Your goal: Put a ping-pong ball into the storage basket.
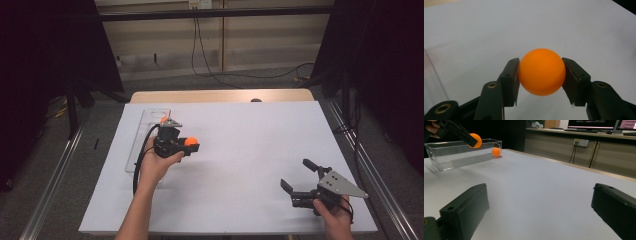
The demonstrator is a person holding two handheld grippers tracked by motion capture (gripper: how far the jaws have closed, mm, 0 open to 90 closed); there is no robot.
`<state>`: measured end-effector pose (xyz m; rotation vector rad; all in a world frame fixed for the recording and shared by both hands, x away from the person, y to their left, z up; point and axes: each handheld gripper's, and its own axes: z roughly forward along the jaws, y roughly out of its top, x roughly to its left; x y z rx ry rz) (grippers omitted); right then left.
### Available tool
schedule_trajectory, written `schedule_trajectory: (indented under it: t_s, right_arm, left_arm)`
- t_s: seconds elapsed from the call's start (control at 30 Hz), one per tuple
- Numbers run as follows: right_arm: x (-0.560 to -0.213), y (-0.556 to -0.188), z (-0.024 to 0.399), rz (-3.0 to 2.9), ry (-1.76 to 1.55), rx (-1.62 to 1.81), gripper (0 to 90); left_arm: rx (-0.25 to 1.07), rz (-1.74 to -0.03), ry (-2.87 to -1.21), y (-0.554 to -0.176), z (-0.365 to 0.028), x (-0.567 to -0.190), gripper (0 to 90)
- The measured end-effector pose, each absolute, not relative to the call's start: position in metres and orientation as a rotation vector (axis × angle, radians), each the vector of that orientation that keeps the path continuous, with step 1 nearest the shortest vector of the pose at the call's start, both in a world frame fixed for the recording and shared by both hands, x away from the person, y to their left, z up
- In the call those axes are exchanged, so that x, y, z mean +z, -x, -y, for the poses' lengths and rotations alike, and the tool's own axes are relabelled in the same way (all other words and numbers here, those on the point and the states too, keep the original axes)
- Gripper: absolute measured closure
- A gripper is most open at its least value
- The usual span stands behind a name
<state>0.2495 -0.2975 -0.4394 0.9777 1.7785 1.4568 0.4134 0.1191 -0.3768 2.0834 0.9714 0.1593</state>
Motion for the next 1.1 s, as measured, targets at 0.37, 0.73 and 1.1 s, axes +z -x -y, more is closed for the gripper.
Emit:
schedule_trajectory:
  t_s: [0.37,0.73,1.1]
  right_arm:
    - [-0.439,-0.249,0.297,-1.780,-0.977,1.458,0.6]
    - [-0.440,-0.250,0.297,-1.780,-0.977,1.458,0.6]
    - [-0.439,-0.250,0.297,-1.779,-0.977,1.458,0.6]
  left_arm:
    - [0.170,-0.976,-2.083,-0.413,-0.124,-0.374,50.9]
    - [0.175,-0.982,-2.077,-0.414,-0.128,-0.372,50.9]
    - [0.179,-0.996,-2.071,-0.414,-0.133,-0.370,50.9]
